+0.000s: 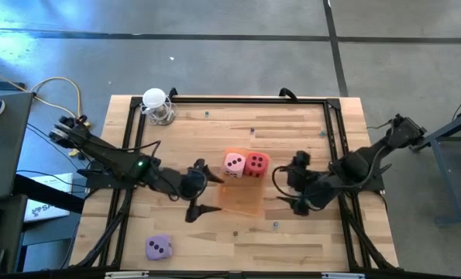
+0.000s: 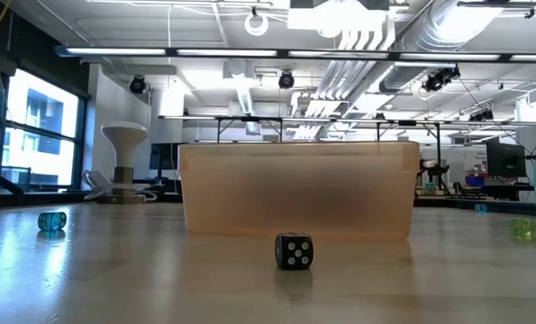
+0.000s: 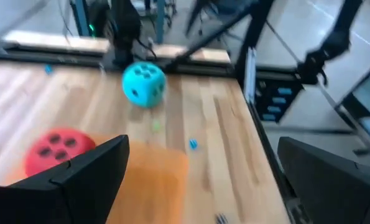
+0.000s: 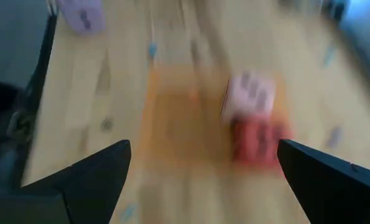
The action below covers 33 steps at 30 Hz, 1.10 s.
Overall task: Pick & Place Dice
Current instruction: Put the large blue die into the orange bin
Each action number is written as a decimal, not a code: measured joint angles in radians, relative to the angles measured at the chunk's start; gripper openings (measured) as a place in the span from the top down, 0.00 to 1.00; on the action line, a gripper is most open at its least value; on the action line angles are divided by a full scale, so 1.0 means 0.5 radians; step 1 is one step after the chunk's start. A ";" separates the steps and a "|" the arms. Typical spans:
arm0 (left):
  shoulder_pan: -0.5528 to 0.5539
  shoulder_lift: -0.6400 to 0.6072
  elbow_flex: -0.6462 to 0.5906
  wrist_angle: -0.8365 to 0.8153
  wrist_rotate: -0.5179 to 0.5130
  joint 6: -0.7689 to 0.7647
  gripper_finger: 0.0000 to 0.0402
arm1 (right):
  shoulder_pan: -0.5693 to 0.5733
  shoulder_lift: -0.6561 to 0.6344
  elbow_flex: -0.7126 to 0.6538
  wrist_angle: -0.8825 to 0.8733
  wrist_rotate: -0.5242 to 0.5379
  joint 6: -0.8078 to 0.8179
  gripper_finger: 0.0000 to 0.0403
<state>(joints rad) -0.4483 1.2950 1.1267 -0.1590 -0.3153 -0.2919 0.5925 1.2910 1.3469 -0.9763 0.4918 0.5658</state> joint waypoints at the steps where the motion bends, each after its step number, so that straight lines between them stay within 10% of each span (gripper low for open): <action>1: -0.030 0.000 0.000 -0.037 0.001 -0.026 0.01 | 0.010 0.003 0.009 -0.116 -0.056 0.181 0.01; 9: -0.311 0.148 0.000 -0.303 0.003 -0.395 0.01 | 0.155 0.008 -0.154 -0.628 -0.539 1.169 0.01; 33: -0.167 0.373 -0.001 -0.180 0.245 -0.360 0.01 | 0.030 -0.445 -1.020 -0.497 -0.801 1.277 0.01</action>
<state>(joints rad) -0.5320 1.4815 1.1263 -0.2492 -0.1928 -0.4721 0.6074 1.0684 0.8369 -1.2250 0.0913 1.2041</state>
